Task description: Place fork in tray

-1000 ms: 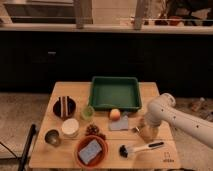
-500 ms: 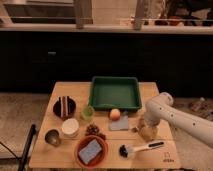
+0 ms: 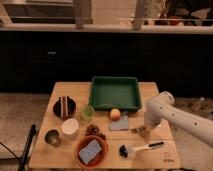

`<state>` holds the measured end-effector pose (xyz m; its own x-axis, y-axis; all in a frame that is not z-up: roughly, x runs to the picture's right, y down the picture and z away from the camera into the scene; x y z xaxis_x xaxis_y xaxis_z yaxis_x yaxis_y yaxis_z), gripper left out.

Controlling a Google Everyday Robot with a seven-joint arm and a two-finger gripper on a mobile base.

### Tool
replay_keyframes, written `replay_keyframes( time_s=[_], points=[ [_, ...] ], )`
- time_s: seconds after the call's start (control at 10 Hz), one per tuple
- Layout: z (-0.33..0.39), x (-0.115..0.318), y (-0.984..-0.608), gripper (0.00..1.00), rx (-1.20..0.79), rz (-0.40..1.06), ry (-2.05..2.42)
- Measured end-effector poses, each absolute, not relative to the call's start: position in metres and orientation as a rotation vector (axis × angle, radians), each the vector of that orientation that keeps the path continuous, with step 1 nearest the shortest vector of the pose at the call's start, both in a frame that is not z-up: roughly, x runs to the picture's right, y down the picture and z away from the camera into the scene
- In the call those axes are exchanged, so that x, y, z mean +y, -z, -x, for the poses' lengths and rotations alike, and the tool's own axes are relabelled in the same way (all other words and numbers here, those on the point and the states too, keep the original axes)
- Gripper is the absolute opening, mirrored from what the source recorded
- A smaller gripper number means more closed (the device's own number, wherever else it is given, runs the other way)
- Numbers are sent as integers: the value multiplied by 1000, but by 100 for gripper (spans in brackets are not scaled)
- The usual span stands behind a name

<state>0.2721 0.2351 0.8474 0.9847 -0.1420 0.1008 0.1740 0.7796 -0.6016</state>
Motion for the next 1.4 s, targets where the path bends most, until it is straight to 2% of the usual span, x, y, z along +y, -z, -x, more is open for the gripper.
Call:
replay_keyframes(
  time_s=[0.2, 1.4],
  points=[
    [-270, 236, -856, 0, -55, 672, 175],
    [-269, 225, -846, 0, -45, 670, 195]
  ],
)
